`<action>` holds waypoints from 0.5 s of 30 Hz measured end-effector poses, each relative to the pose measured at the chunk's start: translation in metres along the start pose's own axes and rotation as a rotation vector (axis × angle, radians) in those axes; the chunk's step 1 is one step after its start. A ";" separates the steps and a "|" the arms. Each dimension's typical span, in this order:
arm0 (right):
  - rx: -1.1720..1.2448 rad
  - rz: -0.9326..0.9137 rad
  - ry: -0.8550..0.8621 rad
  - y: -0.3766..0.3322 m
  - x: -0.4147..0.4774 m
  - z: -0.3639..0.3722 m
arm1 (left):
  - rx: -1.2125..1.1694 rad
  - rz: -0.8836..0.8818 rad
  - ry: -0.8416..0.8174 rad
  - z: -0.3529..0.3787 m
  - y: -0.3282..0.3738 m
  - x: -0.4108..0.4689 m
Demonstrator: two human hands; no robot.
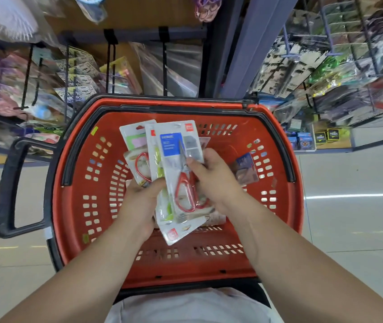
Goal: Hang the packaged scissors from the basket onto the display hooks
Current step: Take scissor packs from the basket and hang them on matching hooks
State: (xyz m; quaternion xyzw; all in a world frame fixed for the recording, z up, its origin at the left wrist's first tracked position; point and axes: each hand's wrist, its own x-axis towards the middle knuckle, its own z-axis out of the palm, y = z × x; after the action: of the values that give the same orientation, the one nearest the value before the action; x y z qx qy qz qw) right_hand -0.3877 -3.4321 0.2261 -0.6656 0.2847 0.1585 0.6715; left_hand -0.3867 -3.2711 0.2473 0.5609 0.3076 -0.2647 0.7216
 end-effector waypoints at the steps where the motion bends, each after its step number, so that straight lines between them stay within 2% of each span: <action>1: 0.002 0.009 -0.002 0.002 0.001 0.008 | -0.030 -0.014 0.006 -0.003 -0.001 0.003; 5: -0.060 -0.064 0.031 0.010 0.001 0.032 | -0.105 -0.050 -0.073 -0.023 0.000 0.009; 9: -0.080 -0.094 0.005 0.020 0.002 0.047 | 0.043 -0.037 -0.026 -0.034 -0.005 0.016; 13: 0.042 0.045 -0.146 0.025 0.013 0.030 | 0.017 -0.142 0.075 -0.042 -0.007 0.027; 15: 0.049 0.142 -0.124 0.035 0.029 0.008 | 0.070 -0.161 0.100 -0.042 -0.008 0.032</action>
State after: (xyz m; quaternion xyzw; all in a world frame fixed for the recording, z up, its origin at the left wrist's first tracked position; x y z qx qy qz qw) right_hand -0.3840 -3.4273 0.1803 -0.6161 0.2927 0.2396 0.6909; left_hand -0.3769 -3.2330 0.2111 0.5716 0.3779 -0.3042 0.6617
